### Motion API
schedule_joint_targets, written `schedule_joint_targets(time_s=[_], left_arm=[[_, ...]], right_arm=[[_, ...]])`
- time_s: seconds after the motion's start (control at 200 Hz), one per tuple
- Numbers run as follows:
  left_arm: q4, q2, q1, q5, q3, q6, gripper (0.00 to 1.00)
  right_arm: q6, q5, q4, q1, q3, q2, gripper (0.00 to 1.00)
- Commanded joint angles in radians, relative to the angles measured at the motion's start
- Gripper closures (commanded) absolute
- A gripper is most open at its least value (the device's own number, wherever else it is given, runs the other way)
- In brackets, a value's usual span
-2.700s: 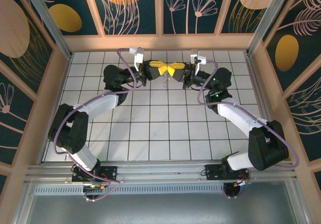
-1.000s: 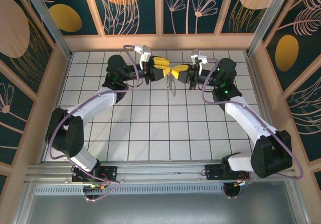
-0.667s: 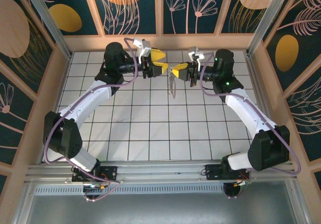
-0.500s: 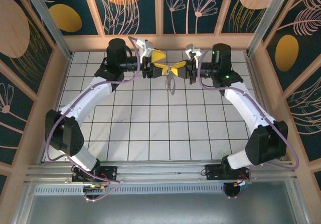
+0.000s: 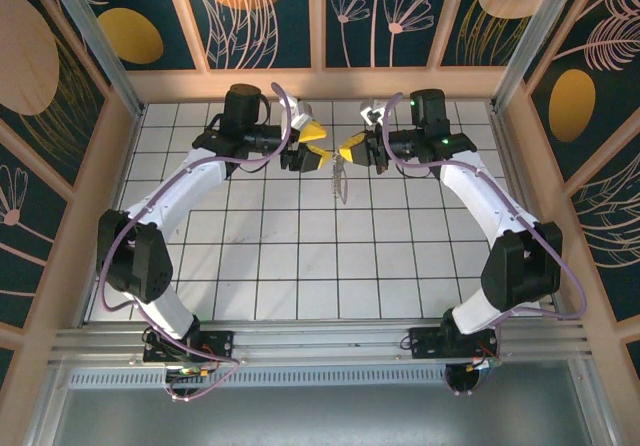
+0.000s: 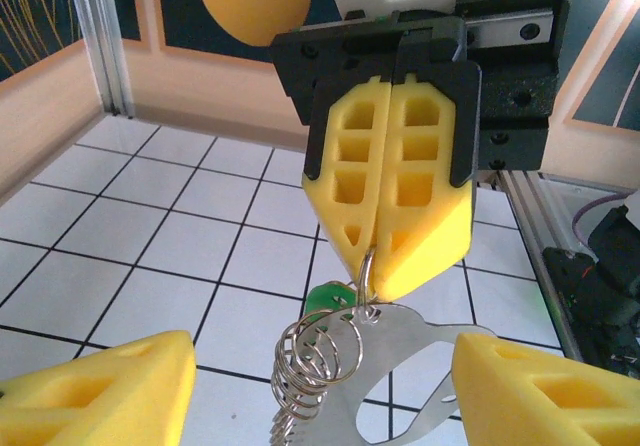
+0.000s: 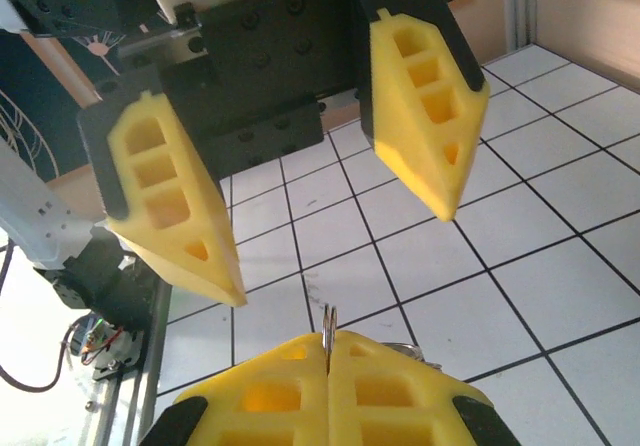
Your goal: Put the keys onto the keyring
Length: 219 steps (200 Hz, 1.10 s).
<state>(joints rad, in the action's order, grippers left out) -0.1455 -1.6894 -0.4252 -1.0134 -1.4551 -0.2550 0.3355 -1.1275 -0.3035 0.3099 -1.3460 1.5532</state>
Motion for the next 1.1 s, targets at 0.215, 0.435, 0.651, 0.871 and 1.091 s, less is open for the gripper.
schedule_joint_targets(time_s=[0.215, 0.435, 0.651, 0.871, 1.091], left_arm=[[-0.038, -0.048, 0.005, -0.08, -0.056, -0.025, 0.36], [-0.035, -0.062, 0.003, -0.123, -0.065, -0.009, 0.4], [-0.017, -0.069, 0.0, -0.169, -0.059, 0.0, 0.43], [-0.009, -0.075, -0.008, -0.201, -0.066, 0.005, 0.54], [-0.011, -0.08, -0.018, -0.228, -0.064, 0.001, 0.64]], right_arm=[[0.027, -0.057, 0.009, 0.023, -0.016, -0.032, 1.0], [0.021, -0.058, 0.023, 0.035, -0.019, -0.028, 1.0], [0.011, -0.063, 0.039, 0.04, -0.022, -0.023, 1.0], [0.007, -0.063, 0.047, 0.043, -0.022, -0.021, 1.0], [0.0, -0.066, 0.056, 0.044, -0.026, -0.014, 1.0]])
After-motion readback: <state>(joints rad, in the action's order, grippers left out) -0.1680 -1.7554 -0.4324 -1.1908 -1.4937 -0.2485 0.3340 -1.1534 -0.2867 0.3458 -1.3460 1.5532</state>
